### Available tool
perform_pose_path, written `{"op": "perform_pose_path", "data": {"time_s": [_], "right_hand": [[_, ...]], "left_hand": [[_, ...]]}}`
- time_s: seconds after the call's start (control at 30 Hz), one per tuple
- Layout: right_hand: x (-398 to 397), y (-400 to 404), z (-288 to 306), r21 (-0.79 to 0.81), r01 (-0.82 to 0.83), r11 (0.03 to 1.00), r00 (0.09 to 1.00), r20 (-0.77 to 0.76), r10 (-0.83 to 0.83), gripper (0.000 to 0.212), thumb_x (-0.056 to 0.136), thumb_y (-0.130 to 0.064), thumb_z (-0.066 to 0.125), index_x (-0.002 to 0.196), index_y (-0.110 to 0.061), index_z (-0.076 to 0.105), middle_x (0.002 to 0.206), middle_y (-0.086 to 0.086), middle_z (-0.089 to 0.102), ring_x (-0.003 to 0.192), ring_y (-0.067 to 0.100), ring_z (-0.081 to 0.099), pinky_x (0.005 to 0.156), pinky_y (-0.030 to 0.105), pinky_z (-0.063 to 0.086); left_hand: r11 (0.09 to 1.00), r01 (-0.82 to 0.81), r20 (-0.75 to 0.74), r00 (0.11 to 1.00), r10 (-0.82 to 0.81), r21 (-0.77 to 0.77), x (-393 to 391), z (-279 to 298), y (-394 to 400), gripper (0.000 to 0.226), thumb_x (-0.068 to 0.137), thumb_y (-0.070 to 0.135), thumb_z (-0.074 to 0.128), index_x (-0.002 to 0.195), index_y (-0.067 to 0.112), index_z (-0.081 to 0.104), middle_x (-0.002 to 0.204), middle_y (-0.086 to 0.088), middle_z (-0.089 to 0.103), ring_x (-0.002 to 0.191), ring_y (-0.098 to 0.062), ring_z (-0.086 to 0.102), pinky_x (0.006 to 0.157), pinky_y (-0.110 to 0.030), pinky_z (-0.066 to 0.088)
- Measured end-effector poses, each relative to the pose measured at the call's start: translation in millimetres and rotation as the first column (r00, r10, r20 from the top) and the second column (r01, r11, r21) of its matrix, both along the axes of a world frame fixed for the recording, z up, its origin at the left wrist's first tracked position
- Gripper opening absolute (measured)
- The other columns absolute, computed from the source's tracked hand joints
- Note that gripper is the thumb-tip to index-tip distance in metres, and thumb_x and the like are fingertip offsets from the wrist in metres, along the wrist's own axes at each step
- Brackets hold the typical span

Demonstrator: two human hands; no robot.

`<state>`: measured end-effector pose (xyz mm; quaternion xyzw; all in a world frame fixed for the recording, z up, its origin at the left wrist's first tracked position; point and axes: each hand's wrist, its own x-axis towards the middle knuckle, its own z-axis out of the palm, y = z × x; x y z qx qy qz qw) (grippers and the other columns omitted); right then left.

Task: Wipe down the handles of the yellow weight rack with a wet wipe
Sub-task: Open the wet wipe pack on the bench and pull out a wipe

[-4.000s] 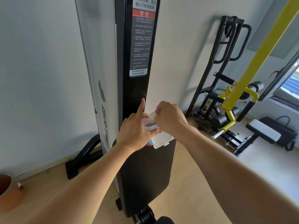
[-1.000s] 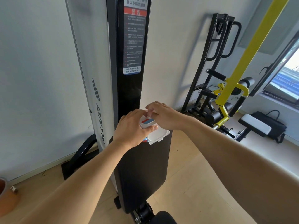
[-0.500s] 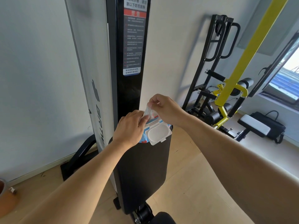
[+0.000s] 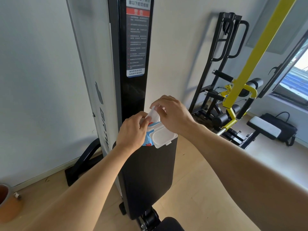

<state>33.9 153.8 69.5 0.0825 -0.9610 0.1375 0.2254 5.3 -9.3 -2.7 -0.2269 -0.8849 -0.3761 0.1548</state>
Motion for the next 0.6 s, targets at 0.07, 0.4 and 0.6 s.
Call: {"op": "perform_pose_path", "data": {"time_s": [0.07, 0.4, 0.6], "right_hand": [[1, -1, 0, -0.078, 0.035, 0.996, 0.999, 0.014, -0.034, 0.026, 0.105, -0.02, 0.043, 0.109, -0.027, 0.067, 0.115, -0.01, 0.068, 0.106, 0.01, 0.059, 0.093, 0.034, 0.053], [-2, 2, 12, 0.099, 0.041, 0.994, 0.994, 0.097, -0.05, 0.022, 0.1, -0.04, 0.054, 0.111, -0.027, 0.069, 0.116, -0.01, 0.068, 0.107, 0.009, 0.055, 0.09, 0.03, 0.052], [2, 2, 17, 0.091, 0.033, 0.995, 0.993, 0.106, -0.043, 0.019, 0.097, -0.034, 0.06, 0.11, -0.028, 0.073, 0.115, -0.01, 0.07, 0.105, 0.01, 0.057, 0.09, 0.029, 0.052]], "left_hand": [[1.0, 0.026, -0.023, 0.999, -0.025, 0.016, -1, 0, 0, 0.04, 0.095, 0.053, 0.047, 0.112, 0.019, 0.062, 0.106, 0.001, 0.074, 0.09, -0.017, 0.074, 0.072, -0.022, 0.057], [1.0, -0.001, -0.084, 0.996, 0.003, 0.029, -2, -7, 0, 0.062, 0.092, 0.064, 0.032, 0.128, 0.018, 0.054, 0.113, -0.003, 0.071, 0.099, -0.022, 0.073, 0.082, -0.04, 0.063], [0.997, 0.002, -0.084, 0.996, 0.005, 0.08, -5, -7, 0, 0.042, 0.095, 0.052, 0.048, 0.114, 0.016, 0.057, 0.106, -0.002, 0.073, 0.092, -0.02, 0.075, 0.077, -0.033, 0.064]]}}
